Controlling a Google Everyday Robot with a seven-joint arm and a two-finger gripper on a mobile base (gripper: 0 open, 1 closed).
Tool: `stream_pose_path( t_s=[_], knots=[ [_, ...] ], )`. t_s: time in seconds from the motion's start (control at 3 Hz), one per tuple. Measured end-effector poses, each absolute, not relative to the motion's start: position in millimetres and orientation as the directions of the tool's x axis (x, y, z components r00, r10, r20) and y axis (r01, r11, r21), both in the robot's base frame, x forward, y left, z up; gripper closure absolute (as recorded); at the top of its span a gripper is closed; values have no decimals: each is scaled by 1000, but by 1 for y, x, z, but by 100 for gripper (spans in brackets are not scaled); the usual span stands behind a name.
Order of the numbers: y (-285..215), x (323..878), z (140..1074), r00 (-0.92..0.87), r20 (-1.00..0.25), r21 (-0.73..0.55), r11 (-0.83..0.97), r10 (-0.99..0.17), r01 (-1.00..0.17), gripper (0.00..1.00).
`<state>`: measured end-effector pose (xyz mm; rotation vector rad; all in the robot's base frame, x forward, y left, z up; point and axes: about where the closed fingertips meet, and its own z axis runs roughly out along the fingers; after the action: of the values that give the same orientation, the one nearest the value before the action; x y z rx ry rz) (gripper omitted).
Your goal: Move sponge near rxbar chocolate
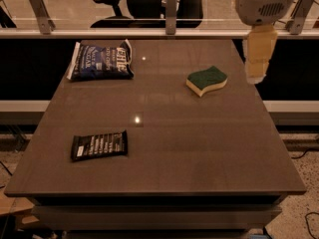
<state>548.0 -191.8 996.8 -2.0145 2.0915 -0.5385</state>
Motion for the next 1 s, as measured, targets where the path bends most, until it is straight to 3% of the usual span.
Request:
stream_pose_path(
  t_s=[0.67, 1.0],
  knots=[
    [-191, 596, 974, 47, 111, -358, -84, -993, -930, 0],
    [-195, 611, 962, 172, 52, -341, -179, -984, -923, 0]
  ],
)
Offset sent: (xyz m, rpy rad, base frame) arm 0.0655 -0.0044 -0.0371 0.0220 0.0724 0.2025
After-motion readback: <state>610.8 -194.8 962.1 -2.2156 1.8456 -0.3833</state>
